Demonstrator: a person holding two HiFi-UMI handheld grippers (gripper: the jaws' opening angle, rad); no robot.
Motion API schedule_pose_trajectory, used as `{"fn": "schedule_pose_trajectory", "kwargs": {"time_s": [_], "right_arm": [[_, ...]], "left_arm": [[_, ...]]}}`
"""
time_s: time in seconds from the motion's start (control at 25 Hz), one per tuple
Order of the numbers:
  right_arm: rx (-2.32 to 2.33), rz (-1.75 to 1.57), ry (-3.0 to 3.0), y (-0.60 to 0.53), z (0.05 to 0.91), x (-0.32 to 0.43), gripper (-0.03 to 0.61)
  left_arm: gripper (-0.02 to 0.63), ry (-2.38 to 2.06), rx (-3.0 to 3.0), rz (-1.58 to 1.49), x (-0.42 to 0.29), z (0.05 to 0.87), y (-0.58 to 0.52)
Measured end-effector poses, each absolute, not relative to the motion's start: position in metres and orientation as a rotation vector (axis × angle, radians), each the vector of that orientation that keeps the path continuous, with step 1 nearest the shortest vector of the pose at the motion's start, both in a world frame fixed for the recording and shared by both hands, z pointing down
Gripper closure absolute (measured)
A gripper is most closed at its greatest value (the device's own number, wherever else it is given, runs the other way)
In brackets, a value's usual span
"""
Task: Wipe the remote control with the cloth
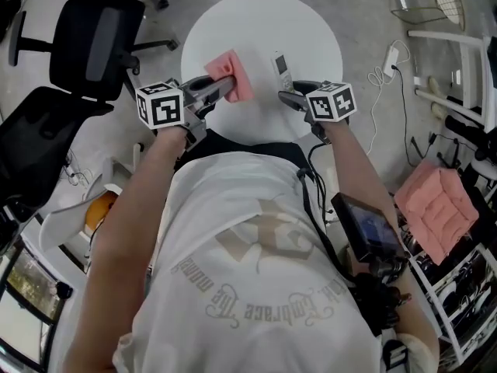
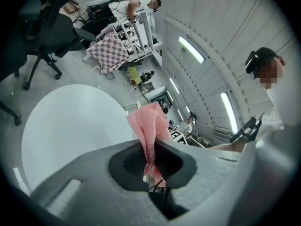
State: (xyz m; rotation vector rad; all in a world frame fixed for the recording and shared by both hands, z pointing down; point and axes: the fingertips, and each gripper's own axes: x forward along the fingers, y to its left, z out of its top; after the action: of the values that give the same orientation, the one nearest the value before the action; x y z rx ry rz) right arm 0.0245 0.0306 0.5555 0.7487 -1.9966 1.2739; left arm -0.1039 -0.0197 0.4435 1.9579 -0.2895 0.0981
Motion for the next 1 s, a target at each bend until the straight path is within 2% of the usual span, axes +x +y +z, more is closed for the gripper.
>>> {"fn": "schedule_pose_trajectory", "kwargs": {"time_s": [0.52,1.0], "right_arm": [[0.597,0.811,-1.660,0.004,0.590,0.051,0.347],[0.559,0.721,-1.604,0.009,0.606,0.046,0.344]], "left_arm": [[0.594,-0.381,1.932,0.113,-0.125,0.455,-0.003],[0.594,-0.452,1.897,0.201,-0.143,0.475,0.015]]}}
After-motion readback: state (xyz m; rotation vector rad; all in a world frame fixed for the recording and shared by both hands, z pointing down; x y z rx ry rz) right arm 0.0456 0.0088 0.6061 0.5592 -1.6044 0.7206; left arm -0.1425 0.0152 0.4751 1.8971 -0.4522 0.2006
